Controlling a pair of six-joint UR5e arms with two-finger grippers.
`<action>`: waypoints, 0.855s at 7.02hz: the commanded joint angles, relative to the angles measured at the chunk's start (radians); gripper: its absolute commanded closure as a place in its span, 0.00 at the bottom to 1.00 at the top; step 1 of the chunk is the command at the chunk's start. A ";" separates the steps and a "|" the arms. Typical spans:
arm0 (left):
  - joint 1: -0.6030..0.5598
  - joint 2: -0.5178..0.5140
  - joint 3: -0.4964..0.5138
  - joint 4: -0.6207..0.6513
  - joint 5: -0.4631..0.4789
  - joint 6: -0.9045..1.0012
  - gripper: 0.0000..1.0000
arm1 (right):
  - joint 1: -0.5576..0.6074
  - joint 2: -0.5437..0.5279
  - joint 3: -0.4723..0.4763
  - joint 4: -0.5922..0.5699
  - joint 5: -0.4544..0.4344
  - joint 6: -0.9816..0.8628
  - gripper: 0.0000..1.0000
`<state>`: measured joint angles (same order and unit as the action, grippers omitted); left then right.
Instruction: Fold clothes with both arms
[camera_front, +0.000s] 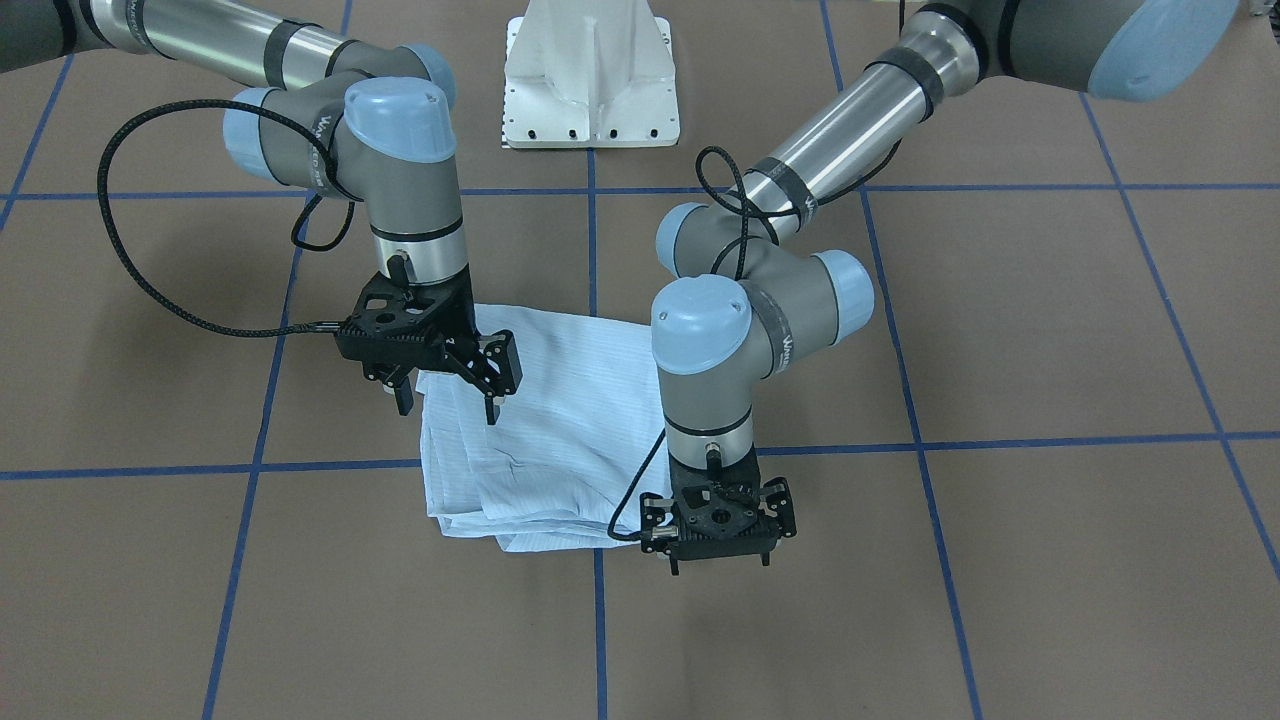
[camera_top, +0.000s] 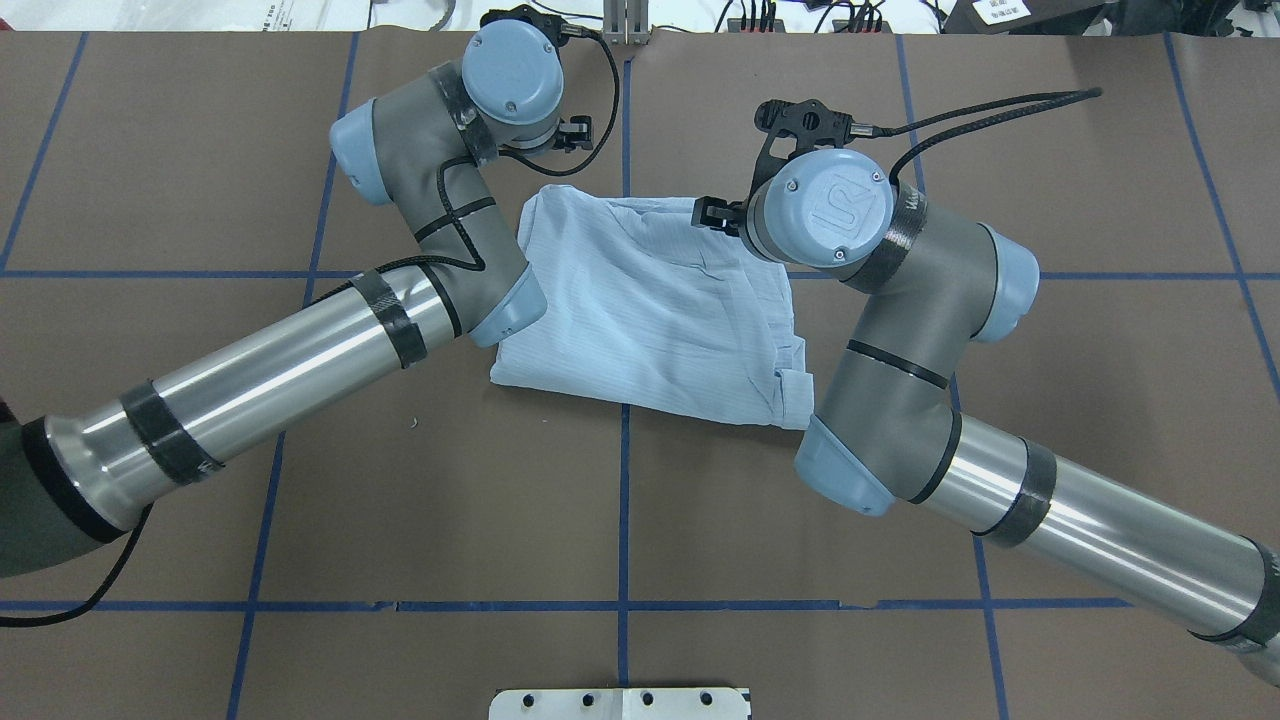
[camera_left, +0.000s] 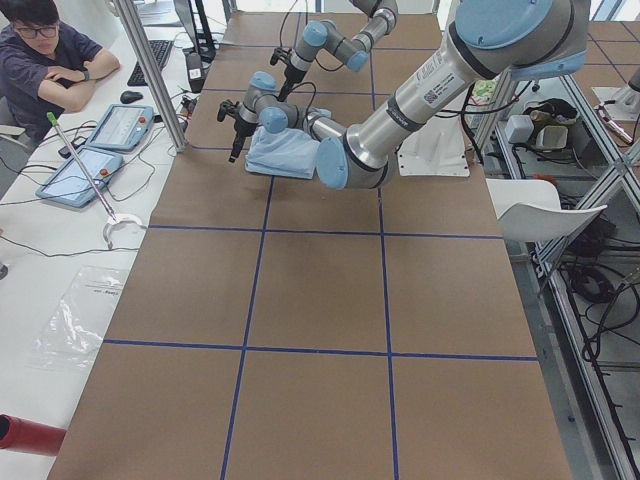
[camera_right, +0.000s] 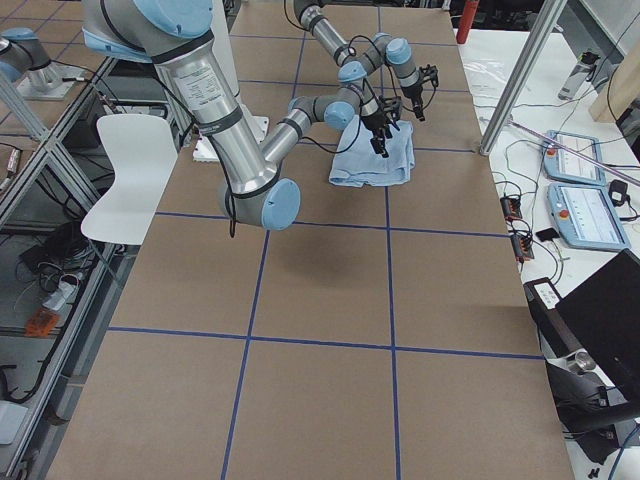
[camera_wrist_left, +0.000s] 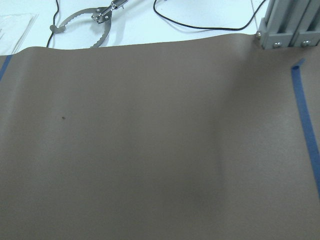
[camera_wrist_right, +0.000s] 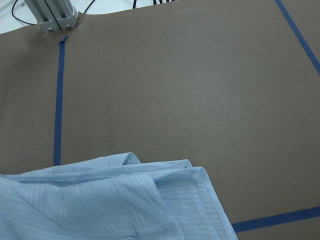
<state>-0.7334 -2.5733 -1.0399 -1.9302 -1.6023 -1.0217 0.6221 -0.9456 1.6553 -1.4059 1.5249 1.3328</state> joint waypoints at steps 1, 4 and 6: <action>-0.004 0.205 -0.357 0.080 -0.057 0.108 0.00 | -0.033 -0.066 0.103 -0.028 0.015 0.009 0.00; -0.001 0.366 -0.606 0.083 -0.059 0.155 0.00 | -0.200 -0.111 0.184 -0.075 -0.081 0.194 0.00; 0.002 0.358 -0.611 0.083 -0.053 0.153 0.00 | -0.238 -0.128 0.181 -0.046 -0.091 0.242 0.00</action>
<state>-0.7334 -2.2142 -1.6431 -1.8471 -1.6591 -0.8678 0.4112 -1.0607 1.8368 -1.4718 1.4443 1.5468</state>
